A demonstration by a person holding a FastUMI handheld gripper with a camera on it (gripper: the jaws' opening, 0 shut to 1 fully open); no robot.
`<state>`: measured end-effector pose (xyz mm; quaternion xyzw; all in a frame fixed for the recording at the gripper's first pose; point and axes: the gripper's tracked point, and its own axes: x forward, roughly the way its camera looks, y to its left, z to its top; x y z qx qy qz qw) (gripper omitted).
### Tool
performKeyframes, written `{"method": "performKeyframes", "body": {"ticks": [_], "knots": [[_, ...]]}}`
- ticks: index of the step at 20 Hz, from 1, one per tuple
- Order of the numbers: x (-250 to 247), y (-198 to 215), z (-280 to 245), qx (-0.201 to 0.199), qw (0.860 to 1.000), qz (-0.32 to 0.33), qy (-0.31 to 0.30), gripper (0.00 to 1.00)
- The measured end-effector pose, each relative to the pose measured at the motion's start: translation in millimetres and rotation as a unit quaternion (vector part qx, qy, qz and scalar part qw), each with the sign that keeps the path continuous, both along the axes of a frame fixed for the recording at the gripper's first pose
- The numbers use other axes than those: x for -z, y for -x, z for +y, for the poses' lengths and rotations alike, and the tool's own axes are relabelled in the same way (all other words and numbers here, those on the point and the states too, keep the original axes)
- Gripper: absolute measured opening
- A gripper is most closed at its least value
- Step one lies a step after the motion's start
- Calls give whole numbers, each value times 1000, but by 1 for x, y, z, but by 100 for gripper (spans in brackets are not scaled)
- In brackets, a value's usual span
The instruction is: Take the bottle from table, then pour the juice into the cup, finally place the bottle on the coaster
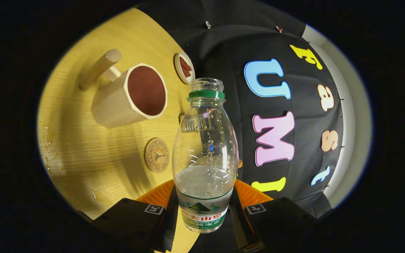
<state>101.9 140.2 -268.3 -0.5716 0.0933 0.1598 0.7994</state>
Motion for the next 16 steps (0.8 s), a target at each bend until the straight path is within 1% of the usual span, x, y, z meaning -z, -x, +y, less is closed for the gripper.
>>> {"method": "performKeyframes", "body": {"ticks": [4, 9, 16], "knots": [[6, 1, -2, -1, 999, 11, 30, 69], [5, -3, -3, -5, 998, 9, 64, 69], [1, -2, -3, -13, 996, 5, 91, 69]]}}
